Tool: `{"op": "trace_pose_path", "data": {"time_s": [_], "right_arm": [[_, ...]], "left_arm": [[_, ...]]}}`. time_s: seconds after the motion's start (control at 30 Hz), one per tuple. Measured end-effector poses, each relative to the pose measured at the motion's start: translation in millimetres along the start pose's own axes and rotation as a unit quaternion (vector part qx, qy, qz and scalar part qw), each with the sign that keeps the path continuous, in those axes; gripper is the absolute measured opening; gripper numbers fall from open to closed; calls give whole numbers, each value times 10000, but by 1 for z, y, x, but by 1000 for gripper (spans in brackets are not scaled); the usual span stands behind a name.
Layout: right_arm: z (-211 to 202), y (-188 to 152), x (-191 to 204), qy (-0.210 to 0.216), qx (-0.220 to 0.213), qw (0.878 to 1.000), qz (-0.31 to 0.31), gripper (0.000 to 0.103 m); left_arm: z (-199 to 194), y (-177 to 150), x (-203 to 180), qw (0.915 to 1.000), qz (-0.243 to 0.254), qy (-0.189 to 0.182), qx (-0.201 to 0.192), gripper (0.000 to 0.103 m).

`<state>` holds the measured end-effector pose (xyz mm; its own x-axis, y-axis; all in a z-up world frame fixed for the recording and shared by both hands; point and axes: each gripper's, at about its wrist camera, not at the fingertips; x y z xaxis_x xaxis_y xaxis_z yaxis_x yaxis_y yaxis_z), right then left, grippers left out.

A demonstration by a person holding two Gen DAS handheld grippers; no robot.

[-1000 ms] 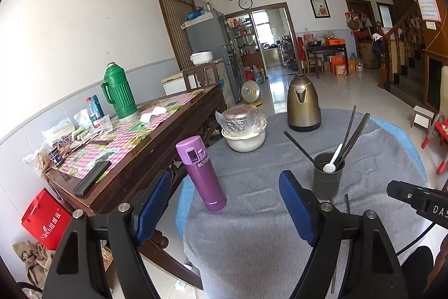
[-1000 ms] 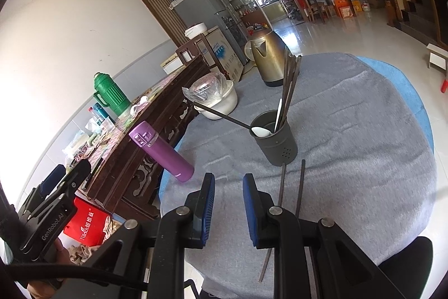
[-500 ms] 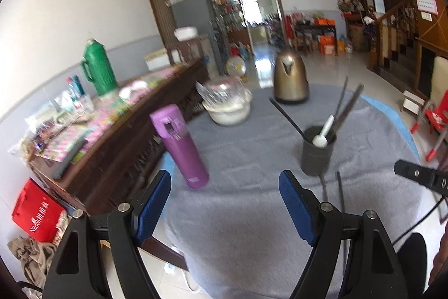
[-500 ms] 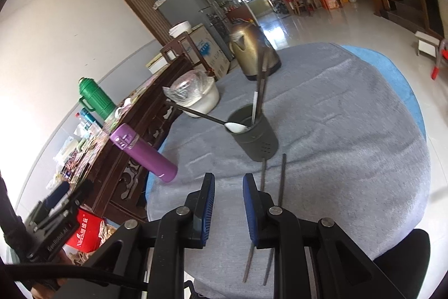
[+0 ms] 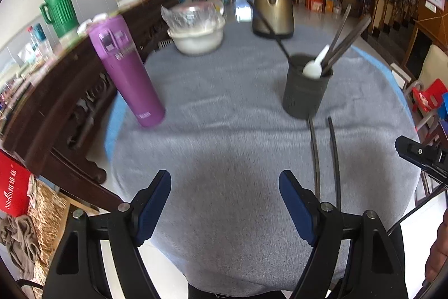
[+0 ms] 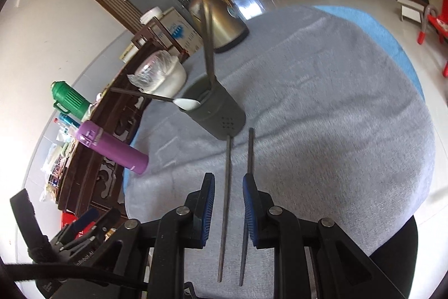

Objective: Organize utensils
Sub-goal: 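Move both tools down toward the last two chopsticks on the cloth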

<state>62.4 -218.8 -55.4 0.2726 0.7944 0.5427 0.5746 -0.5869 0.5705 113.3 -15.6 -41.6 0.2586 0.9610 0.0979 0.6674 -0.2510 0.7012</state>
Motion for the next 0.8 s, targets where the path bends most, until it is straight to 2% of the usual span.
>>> {"op": "trace_pose_path", "data": {"time_s": [0.37,0.8], "right_arm": [[53,-8,-22,-193,552,9981,205,23],[117,5,-25,-266,960,9947,241,23]], "left_arm": [[62,-16,-9,9970,-53,-202,748,80],[108,-18,-15,9922,-156,-233,1216,80]]}}
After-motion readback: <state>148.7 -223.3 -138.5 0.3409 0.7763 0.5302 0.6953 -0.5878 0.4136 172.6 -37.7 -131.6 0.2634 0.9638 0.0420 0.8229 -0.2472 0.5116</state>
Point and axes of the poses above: each gripper's, at about its wrist camera, not at the fingertips, and z roughly the way its jaws point, x to its left, y to its top, and after that the axes turned 8 degrees about -x, right-handed
